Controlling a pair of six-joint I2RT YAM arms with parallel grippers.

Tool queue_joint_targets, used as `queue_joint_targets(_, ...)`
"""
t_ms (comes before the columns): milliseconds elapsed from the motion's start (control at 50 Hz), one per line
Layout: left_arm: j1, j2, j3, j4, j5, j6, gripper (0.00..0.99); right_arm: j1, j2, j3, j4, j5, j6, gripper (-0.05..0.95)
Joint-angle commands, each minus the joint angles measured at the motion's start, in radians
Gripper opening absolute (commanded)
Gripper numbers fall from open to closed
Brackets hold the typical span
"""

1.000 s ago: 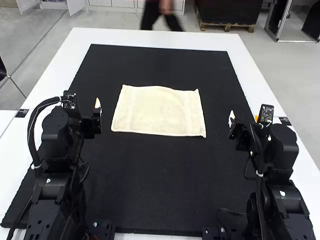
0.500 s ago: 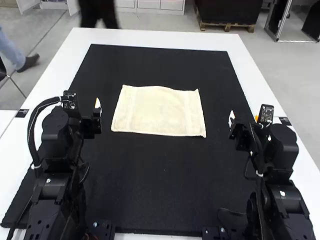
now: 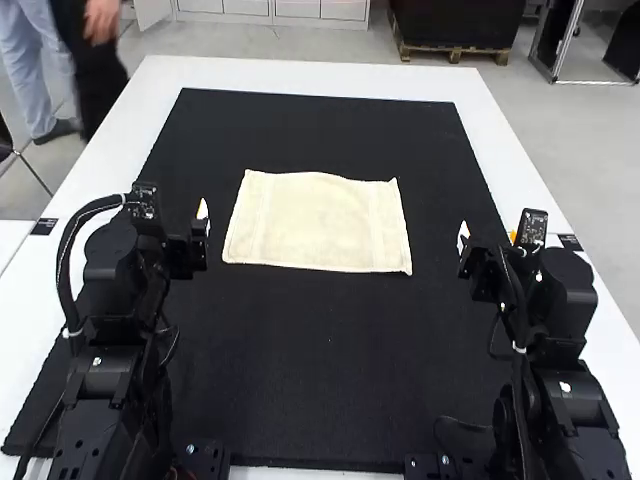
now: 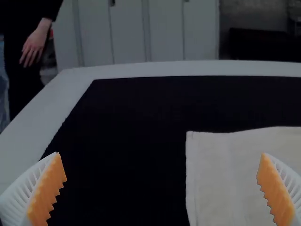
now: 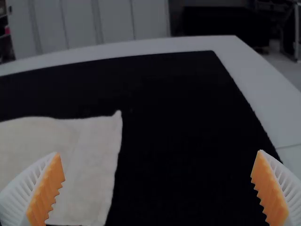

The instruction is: Fold the towel.

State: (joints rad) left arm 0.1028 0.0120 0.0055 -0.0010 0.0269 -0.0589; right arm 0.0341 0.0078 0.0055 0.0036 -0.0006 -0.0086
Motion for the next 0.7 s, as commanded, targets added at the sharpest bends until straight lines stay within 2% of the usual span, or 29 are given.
queue_joint_targets(0, -0.005, -0.015, -0.006, 0.006, 0.013, -0.111, 0.961, -0.008, -0.005, -0.006, -0.004, -0.010, -0.004, 0.92)
queue_joint_targets(120, 0.000, -0.015, -0.004, 0.009, 0.013, -0.125, 0.961, 0.000, -0.005, -0.006, -0.011, -0.009, -0.001, 0.92)
queue_joint_targets(220, -0.003, -0.015, -0.004, 0.006, 0.013, -0.150, 0.961, 0.059, -0.005, -0.006, -0.007, -0.004, 0.002, 0.92)
queue_joint_targets(340, -0.002, -0.015, -0.004, 0.004, 0.013, -0.151, 0.961, 0.102, -0.005, -0.006, -0.002, -0.002, -0.017, 0.92)
queue_joint_targets(420, -0.005, -0.015, -0.004, 0.002, 0.010, -0.154, 0.961, 0.104, -0.005, -0.006, 0.003, -0.001, -0.001, 0.92)
queue_joint_targets(600, -0.020, -0.015, -0.004, 0.004, 0.008, -0.153, 0.961, 0.095, -0.005, -0.006, 0.139, 0.017, 0.024, 0.92)
queue_joint_targets(680, -0.029, -0.015, -0.004, 0.013, 0.008, -0.147, 0.961, 0.093, -0.005, -0.006, 0.161, 0.017, 0.012, 0.92)
